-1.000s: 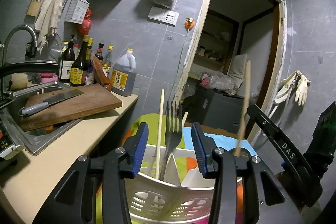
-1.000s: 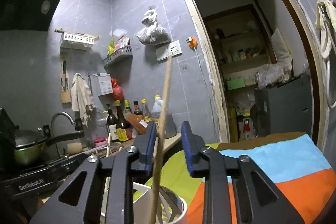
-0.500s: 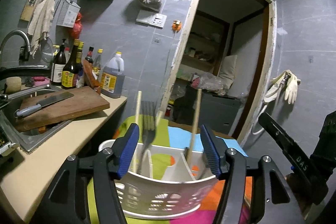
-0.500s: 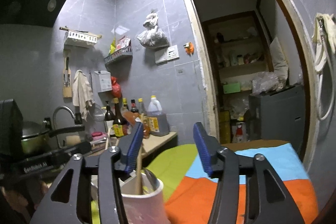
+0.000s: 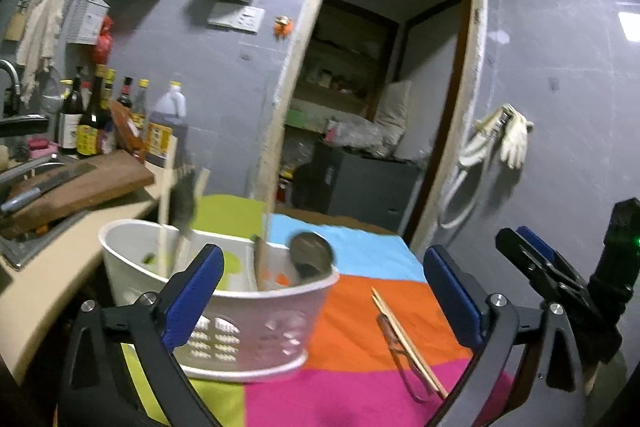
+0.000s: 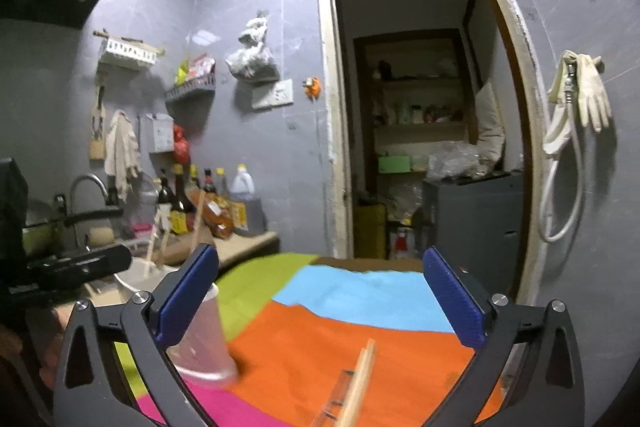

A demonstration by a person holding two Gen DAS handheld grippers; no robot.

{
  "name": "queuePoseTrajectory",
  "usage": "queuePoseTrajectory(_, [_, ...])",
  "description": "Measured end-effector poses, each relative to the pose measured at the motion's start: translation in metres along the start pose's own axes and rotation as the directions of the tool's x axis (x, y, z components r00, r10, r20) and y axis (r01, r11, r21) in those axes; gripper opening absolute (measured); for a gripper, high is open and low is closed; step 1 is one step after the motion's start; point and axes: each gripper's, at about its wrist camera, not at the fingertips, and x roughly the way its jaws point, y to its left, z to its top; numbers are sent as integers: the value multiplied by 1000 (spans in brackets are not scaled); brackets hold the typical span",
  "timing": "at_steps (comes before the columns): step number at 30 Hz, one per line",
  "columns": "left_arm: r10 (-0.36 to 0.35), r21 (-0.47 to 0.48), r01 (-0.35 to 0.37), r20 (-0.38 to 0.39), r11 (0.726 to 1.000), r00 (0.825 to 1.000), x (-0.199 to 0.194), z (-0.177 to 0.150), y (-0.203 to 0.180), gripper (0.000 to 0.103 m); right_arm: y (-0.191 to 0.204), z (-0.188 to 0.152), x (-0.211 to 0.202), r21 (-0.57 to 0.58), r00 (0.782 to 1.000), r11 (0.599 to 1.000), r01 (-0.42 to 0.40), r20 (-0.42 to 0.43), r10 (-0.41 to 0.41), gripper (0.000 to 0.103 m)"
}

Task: Organize utensils
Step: 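Move both tools back down toward the remaining chopsticks and peeler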

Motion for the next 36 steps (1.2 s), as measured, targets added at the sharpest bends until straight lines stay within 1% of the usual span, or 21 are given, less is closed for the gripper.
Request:
queuePoseTrajectory(4, [-15,42,17,-56,999,998,10,-13,-21,98,-15,-11,-3,-16,998,999,38,-58,-39,103])
queuePoseTrajectory(8, [-5,80,15,-124,997,992,23,-29,-38,98,-28,-25,0,-37,987,997,65,-144,-70,103])
queuePoseTrajectory(11, [6,101,13,-184,995,983,35,-39,-49,98,-37,-37,7,-48,970,996,74,-229,-83,103])
queuePoseTrajectory(13, [14,108,11,-225,994,974,43,-46,-55,98,-45,-44,11,-34,958,997,65,-279,-72,103])
queuePoseTrajectory(14, [15,107,12,-247,994,969,47,-49,-58,98,-49,-48,15,-25,948,998,60,-312,-65,103])
queuePoseTrajectory(16, [19,102,11,-287,995,958,55,-53,-62,98,-56,-53,19,-11,935,998,54,-352,-54,102])
queuePoseTrajectory(17, [31,102,1,-310,995,950,59,-56,-63,98,-58,-56,22,-3,925,999,50,-377,-47,99])
queuePoseTrajectory(18, [47,103,-13,-342,995,938,66,-59,-64,98,-60,-59,23,4,918,999,45,-396,-39,96])
queuePoseTrajectory(20, [51,94,-15,-395,995,917,77,-63,-64,98,-65,-65,31,23,892,999,28,-451,-15,82])
queuePoseTrajectory(21, [54,87,-19,-421,996,905,82,-66,-64,98,-66,-68,33,30,882,999,22,-471,-5,79])
queuePoseTrajectory(23, [56,79,-22,-452,997,890,90,-70,-63,98,-68,-75,40,42,858,999,3,-514,19,69])
queuePoseTrajectory(24, [60,79,-26,-463,997,884,92,-72,-63,98,-68,-77,43,41,850,999,-5,-525,26,68])
queuePoseTrajectory(28, [71,88,-31,-495,996,866,102,-77,-62,96,-64,-87,56,35,808,998,-43,-586,55,56])
queuePoseTrajectory(30, [78,98,-33,-507,995,858,105,-78,-62,93,-63,-92,64,49,786,997,-60,-614,77,53])
queuePoseTrajectory(32, [80,106,-29,-522,994,849,108,-80,-61,83,-63,-96,70,73,767,994,-77,-633,106,51])
queuePoseTrajectory(33, [80,108,-27,-531,994,844,109,-80,-61,80,-62,-97,73,78,759,994,-82,-641,113,50])
queuePoseTrajectory(35, [79,110,-22,-546,994,834,110,-83,-60,70,-61,-100,79,82,743,993,-91,-659,122,46])
queuePoseTrajectory(36, [77,110,-19,-552,994,830,110,-85,-59,68,-60,-101,81,82,737,992,-91,-665,123,45])
